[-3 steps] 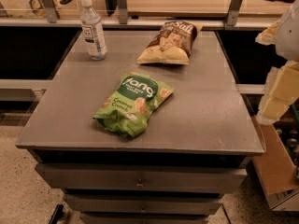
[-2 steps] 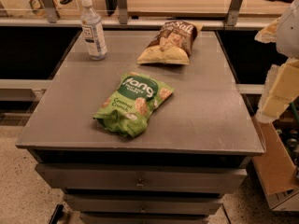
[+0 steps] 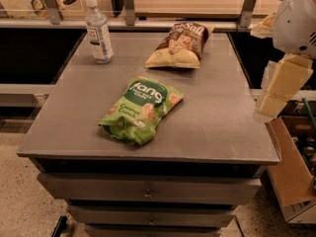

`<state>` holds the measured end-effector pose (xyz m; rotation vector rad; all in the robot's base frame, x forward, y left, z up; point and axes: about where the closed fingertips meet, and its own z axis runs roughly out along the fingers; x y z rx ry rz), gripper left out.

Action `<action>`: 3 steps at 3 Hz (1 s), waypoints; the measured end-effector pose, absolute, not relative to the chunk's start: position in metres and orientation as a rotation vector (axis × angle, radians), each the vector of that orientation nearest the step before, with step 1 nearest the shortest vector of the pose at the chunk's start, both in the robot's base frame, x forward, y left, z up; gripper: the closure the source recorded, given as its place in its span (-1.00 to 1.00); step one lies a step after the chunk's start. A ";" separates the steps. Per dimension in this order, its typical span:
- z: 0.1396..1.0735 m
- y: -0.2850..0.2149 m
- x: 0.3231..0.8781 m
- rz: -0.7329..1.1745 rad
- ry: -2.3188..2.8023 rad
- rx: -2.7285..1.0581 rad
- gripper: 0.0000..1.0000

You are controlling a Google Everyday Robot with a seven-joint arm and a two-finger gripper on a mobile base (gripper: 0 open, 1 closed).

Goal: Move green rice chip bag near blue plastic bottle

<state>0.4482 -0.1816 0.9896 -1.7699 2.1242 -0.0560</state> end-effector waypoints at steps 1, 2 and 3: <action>0.991 -0.163 0.453 -0.072 2.069 -1.840 -1.00; 0.975 -0.105 0.469 -0.175 2.039 -1.933 -1.00; 0.969 -0.090 0.473 -0.211 2.035 -1.955 -1.00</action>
Offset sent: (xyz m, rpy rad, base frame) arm 0.0277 0.1050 -0.0314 -0.1818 -0.0274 0.1193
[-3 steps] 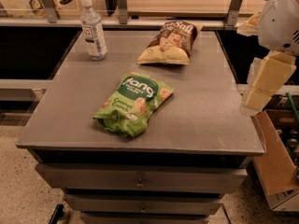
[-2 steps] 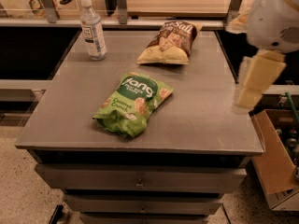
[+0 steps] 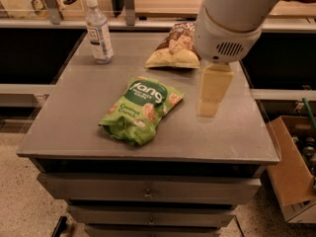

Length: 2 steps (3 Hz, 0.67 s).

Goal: Move green rice chip bag near blue plastic bottle

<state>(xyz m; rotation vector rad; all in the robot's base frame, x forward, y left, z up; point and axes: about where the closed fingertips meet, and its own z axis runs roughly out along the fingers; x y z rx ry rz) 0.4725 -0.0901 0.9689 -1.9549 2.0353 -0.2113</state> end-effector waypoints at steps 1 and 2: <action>0.967 -0.073 0.473 -0.243 1.936 -1.985 -1.00; 0.973 -0.053 0.477 -0.288 1.764 -2.057 -1.00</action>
Offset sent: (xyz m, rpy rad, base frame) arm 0.0121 0.0556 -0.0070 -0.0083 -0.1683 0.3059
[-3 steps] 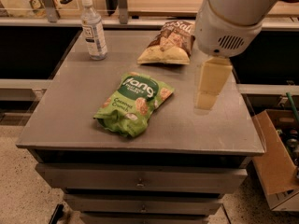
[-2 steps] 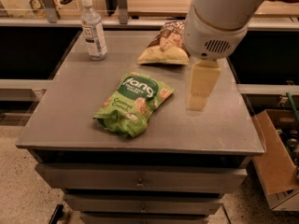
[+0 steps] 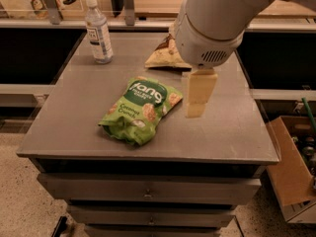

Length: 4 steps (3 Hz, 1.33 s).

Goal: Move green rice chip bag near blue plastic bottle

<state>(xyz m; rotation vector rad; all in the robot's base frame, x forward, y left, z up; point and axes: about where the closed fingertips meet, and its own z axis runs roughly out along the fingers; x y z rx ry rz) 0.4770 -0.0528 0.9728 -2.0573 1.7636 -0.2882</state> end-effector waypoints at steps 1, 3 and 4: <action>0.973 -0.053 0.477 -0.288 1.764 -2.057 -1.00; 0.942 -0.027 0.476 -0.286 1.649 -2.244 -1.00; 0.916 -0.012 0.473 -0.290 1.474 -2.477 -1.00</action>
Offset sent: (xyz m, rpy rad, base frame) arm 0.0043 0.0113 -0.0236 -0.0305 0.0027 0.0326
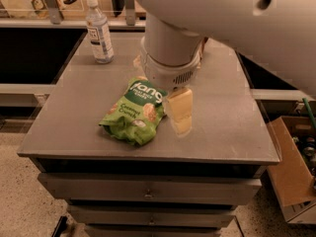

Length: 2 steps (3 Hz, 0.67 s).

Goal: Move green rice chip bag near blue plastic bottle

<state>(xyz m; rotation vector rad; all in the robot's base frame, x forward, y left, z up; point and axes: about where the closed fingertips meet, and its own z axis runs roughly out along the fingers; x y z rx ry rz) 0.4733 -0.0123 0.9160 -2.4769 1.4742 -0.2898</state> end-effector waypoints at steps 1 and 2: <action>0.901 -0.001 0.471 -0.301 1.291 -2.669 -1.00; 0.889 0.010 0.475 -0.330 1.215 -2.718 -1.00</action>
Offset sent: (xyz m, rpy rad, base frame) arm 0.0116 0.0421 -0.0454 -0.1431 -0.0026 0.2581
